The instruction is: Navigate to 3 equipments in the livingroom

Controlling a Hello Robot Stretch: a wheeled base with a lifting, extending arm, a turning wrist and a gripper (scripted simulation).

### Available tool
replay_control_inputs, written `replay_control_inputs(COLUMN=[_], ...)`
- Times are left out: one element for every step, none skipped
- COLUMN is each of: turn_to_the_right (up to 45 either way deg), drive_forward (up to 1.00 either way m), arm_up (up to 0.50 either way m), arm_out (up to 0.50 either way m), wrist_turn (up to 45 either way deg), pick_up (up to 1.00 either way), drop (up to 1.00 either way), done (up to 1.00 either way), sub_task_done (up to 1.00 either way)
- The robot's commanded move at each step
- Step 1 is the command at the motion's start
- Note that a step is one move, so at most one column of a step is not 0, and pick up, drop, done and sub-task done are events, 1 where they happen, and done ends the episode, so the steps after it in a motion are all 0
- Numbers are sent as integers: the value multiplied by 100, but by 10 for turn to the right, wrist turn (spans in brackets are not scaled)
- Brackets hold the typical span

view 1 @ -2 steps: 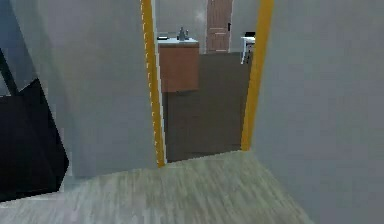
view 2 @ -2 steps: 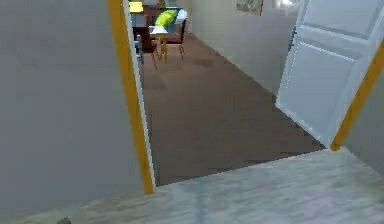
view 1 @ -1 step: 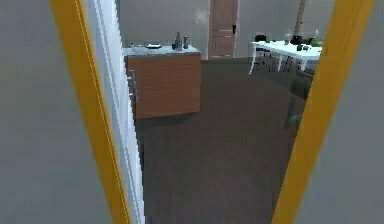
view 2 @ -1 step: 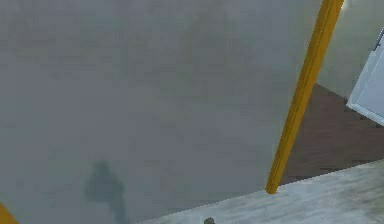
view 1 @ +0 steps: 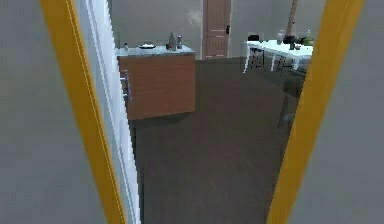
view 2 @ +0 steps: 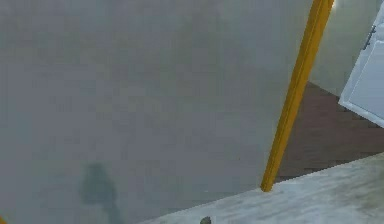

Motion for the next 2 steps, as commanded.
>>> replay_control_inputs(turn_to_the_right=[90,0], drive_forward=[0,65], arm_up=[0,0], arm_out=[0,0], wrist_turn=[0,0], pick_up=[0,0], drop=[0,0], done=[0,0], sub_task_done=[0,0])
